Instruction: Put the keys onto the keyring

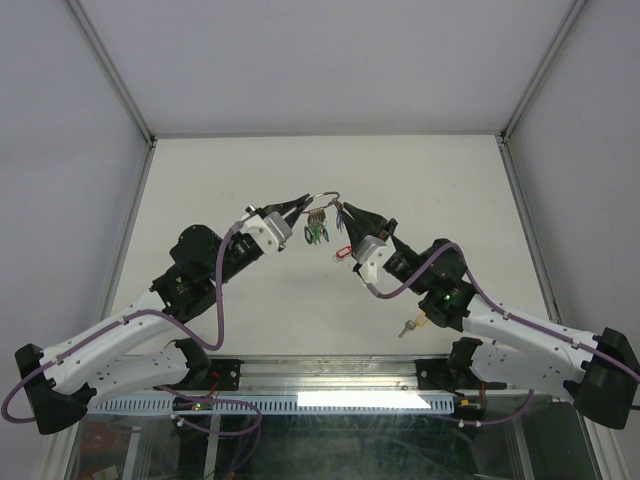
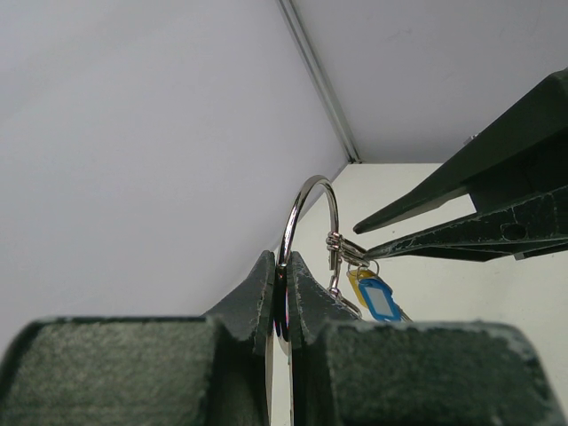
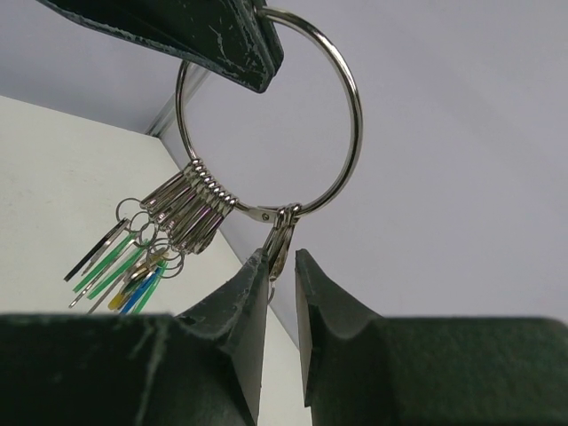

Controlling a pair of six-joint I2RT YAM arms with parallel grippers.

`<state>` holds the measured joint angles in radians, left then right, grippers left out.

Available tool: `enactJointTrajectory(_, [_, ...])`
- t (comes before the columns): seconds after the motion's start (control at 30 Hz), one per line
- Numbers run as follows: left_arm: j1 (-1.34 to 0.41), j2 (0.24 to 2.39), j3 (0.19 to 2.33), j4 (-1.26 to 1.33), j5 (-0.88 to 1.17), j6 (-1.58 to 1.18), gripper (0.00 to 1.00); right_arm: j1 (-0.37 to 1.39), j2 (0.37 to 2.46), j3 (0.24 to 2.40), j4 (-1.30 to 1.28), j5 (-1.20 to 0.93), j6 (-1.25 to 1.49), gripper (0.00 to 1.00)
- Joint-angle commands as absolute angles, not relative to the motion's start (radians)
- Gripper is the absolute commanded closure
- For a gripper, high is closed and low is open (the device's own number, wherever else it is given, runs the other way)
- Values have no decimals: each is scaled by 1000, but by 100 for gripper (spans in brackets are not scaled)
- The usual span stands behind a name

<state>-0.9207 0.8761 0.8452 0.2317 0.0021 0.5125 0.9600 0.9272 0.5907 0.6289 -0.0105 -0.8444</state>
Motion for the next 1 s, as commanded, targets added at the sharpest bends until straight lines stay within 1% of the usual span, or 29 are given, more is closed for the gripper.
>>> enactJointTrajectory(0.0, [-912, 855, 903, 305, 16, 512, 100, 963, 935, 624, 712, 18, -851, 79])
enactJointTrajectory(0.27, [-911, 855, 903, 304, 15, 512, 100, 963, 931, 620, 718, 23, -854, 83])
enactJointTrajectory(0.97, [-911, 861, 909, 304, 19, 513, 100, 963, 974, 629, 754, 53, -860, 82])
